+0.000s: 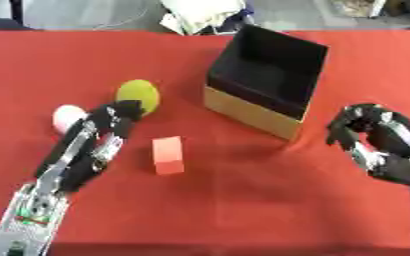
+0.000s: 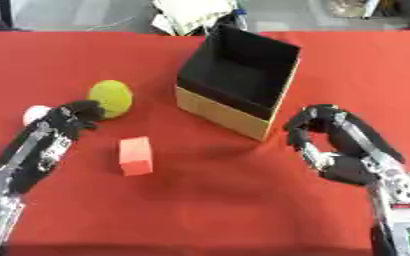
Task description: Pick up objects on the table and place them in the box.
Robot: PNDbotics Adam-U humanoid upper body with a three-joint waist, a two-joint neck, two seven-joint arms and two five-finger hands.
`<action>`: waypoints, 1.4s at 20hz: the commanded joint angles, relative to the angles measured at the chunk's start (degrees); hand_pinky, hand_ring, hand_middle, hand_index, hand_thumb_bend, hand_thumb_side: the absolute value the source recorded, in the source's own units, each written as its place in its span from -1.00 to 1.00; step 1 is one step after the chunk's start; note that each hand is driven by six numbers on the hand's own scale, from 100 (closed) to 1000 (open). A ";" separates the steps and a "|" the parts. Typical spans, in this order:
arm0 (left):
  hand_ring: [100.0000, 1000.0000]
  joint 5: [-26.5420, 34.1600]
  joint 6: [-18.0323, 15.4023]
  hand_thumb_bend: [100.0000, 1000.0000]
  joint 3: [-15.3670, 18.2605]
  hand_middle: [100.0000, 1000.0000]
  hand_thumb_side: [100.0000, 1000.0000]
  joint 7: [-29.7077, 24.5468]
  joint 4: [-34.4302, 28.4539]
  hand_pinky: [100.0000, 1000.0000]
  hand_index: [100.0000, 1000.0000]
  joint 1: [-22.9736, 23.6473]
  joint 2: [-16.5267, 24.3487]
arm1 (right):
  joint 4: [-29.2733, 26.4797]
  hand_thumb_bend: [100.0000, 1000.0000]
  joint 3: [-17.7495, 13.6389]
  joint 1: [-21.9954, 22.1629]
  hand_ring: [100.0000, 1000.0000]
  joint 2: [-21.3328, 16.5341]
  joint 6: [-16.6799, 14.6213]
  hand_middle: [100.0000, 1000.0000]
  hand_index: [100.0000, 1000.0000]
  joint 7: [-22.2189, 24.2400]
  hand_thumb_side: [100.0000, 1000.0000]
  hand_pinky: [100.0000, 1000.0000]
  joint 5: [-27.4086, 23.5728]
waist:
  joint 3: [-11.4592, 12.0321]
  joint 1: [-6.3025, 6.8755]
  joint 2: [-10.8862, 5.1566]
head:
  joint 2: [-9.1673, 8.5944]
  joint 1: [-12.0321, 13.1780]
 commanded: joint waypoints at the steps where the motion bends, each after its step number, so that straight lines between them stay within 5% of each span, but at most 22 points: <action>1: 0.54 -0.81 0.17 -0.97 0.23 0.46 0.79 -0.75 -1.13 0.48 0.76 -1.32 2.44 | -0.85 -1.00 -0.28 -0.26 -0.12 -0.45 0.01 -0.19 0.17 -0.10 -0.18 -0.07 0.06 | -0.02 0.12 -0.68 | 0.30 0.06; 13: 0.59 -7.55 -0.59 -1.00 -5.79 0.58 0.64 -9.42 -1.37 0.54 0.85 -11.38 16.04 | -0.79 -1.00 -0.08 -0.03 -0.12 -0.90 -0.05 -0.19 0.17 0.16 -0.18 -0.07 0.04 | -0.50 0.70 -0.95 | 0.30 -0.03; 25: 0.59 -10.53 -3.54 -0.88 -12.08 0.58 0.50 -17.46 2.75 0.53 0.85 -19.36 20.39 | -0.71 -1.00 0.00 0.12 -0.12 -1.21 -0.08 -0.19 0.17 0.34 -0.18 -0.07 -0.03 | -0.93 1.13 -1.21 | 0.30 0.01; 26: 0.60 -10.73 -3.80 -0.62 -12.42 0.60 0.61 -17.72 2.97 0.54 0.87 -19.73 20.72 | -0.70 -1.00 0.07 0.12 -0.12 -1.25 -0.09 -0.19 0.17 0.40 -0.18 -0.07 -0.03 | -1.05 1.21 -1.23 | 0.30 0.14; 28: 0.60 -11.51 -4.99 -0.58 -14.49 0.60 0.62 -19.15 4.28 0.54 0.87 -21.53 21.63 | -0.67 -1.00 0.15 0.15 -0.12 -1.30 -0.10 -0.19 0.17 0.50 -0.18 -0.07 -0.03 | -1.12 1.25 -1.23 | 0.30 0.25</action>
